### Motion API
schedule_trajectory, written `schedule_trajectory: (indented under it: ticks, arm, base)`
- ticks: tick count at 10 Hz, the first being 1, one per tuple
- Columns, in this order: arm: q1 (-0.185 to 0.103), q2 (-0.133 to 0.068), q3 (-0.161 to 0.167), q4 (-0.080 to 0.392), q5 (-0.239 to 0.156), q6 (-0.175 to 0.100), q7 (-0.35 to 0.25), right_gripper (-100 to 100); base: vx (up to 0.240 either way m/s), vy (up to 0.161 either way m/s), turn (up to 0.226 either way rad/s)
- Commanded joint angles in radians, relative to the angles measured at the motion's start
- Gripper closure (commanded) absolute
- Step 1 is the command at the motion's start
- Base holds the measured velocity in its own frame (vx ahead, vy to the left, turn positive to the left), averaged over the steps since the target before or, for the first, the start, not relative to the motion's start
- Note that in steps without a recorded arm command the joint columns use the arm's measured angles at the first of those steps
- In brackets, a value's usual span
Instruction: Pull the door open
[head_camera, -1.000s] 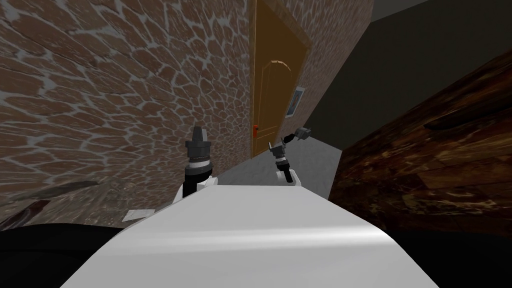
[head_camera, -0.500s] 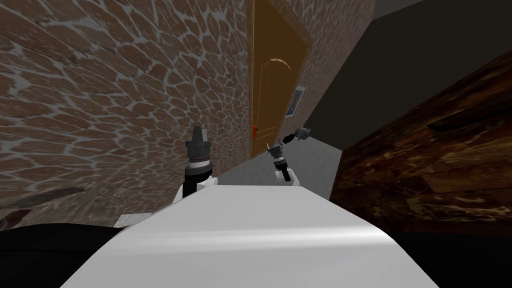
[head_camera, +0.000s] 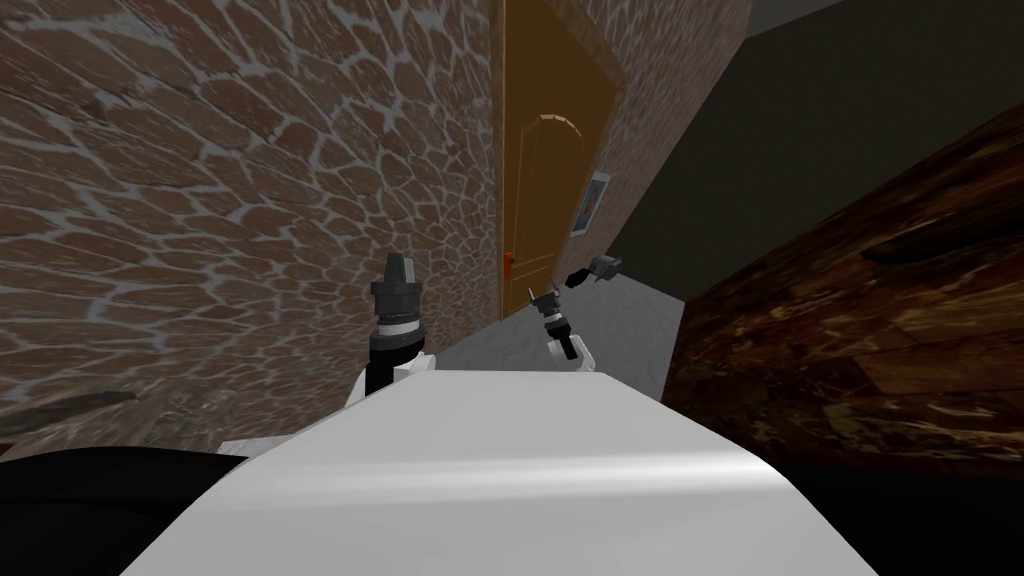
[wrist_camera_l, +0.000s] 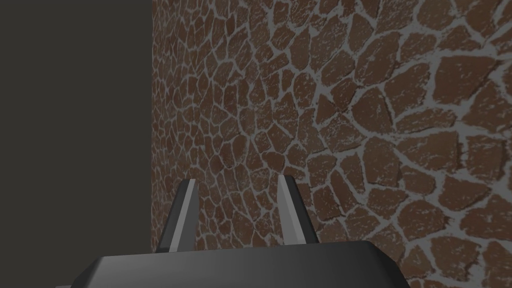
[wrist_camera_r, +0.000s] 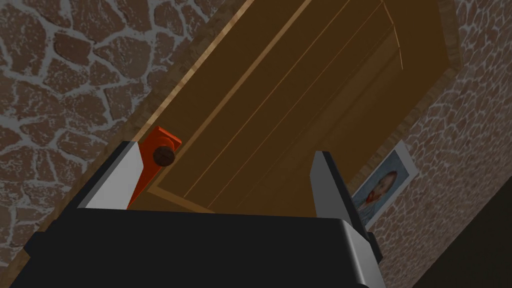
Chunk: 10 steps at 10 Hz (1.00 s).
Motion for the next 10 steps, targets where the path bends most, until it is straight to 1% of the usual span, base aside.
schedule_trajectory:
  ticks: [1, 2, 3, 5, 6, 8, 9, 10]
  arm:
    - [-0.014, -0.001, 0.008, 0.023, 0.014, 0.003, -0.047, -100]
    - [-0.027, -0.003, 0.014, 0.044, 0.024, 0.004, -0.075, -100]
    - [-0.027, -0.003, 0.014, 0.044, 0.024, 0.004, -0.084, -100]
    - [-0.052, -0.006, 0.025, 0.086, 0.046, 0.007, -0.148, -100]
    - [-0.052, -0.006, 0.025, 0.086, 0.046, 0.007, -0.157, -100]
    - [-0.077, -0.010, 0.035, 0.127, 0.067, 0.010, -0.222, -100]
    - [-0.077, -0.010, 0.035, 0.127, 0.067, 0.010, -0.229, -100]
    - [-0.089, -0.012, 0.041, 0.148, 0.077, 0.011, -0.266, -100]
  base:
    - [0.059, -0.015, -0.012]
    - [0.084, -0.019, -0.017]
    - [0.061, -0.007, -0.002]
    - [0.065, -0.006, -0.015]
    - [0.059, -0.015, -0.002]
    - [0.078, -0.007, -0.014]
    - [0.062, -0.015, -0.004]
    - [0.058, -0.012, -0.009]
